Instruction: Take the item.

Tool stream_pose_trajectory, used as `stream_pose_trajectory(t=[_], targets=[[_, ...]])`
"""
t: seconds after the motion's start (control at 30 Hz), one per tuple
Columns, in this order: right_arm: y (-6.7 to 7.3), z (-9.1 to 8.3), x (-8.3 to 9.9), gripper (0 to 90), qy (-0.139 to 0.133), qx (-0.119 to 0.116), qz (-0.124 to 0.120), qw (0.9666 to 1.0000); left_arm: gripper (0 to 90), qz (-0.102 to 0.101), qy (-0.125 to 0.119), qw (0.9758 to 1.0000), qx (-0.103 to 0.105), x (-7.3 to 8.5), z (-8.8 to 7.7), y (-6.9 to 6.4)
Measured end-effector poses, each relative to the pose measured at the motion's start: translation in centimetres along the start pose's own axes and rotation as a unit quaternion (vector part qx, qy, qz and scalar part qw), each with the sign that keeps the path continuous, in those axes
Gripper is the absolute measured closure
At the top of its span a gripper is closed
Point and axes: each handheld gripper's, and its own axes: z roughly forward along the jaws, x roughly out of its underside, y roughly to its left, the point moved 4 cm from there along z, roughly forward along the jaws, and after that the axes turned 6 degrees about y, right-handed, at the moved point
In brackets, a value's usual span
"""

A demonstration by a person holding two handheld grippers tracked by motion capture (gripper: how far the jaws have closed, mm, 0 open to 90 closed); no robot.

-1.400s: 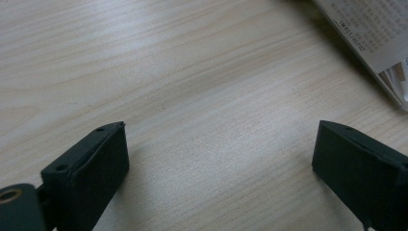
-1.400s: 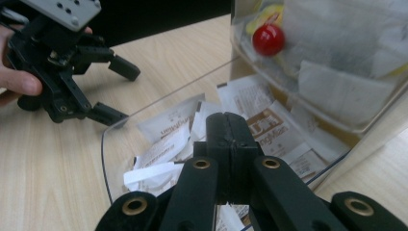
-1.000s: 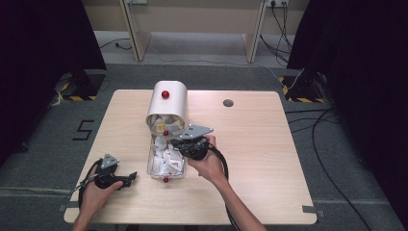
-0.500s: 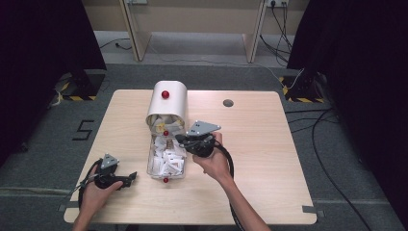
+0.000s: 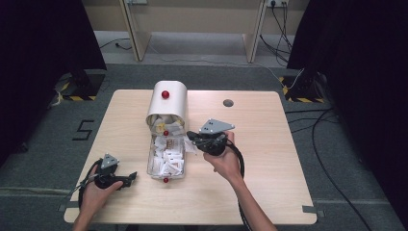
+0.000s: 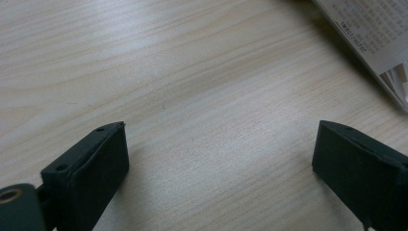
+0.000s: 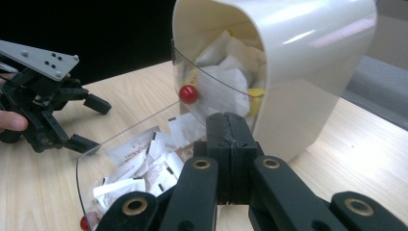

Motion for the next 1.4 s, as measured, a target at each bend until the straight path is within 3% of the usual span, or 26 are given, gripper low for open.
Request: stream_pose_trajectory(t=[0.2,0.23,0.27,0.7,1.1,1.4], targets=[[-0.8,-0.6,0.5,90.0,-0.004,0.008,0.007,0.9999,4.9,-0.001,0.000,1.0000,0.000,0.0,0.0,0.0],[-1.2,-0.9,0.8,90.0,-0.005,0.012,0.009,0.9999,4.9,-0.009,0.003,1.0000,0.004,0.1,0.0,-0.1],[-1.3,-1.0,0.9,90.0,-0.004,0.013,0.011,0.9998,4.8,0.000,0.000,1.0000,0.000,0.0,0.0,0.0],[-3.4,-1.5,2.9,90.0,-0.010,0.032,0.031,0.9989,4.6,-0.001,0.000,1.0000,-0.001,0.0,0.0,0.0],[-4.8,-1.5,4.9,90.0,-0.023,0.032,0.058,0.9975,4.4,-0.001,0.001,1.0000,-0.001,0.0,0.0,0.0],[-5.8,-1.7,5.1,90.0,-0.019,0.053,0.054,0.9970,4.3,-0.001,0.001,1.0000,-0.001,0.0,0.0,0.0]])
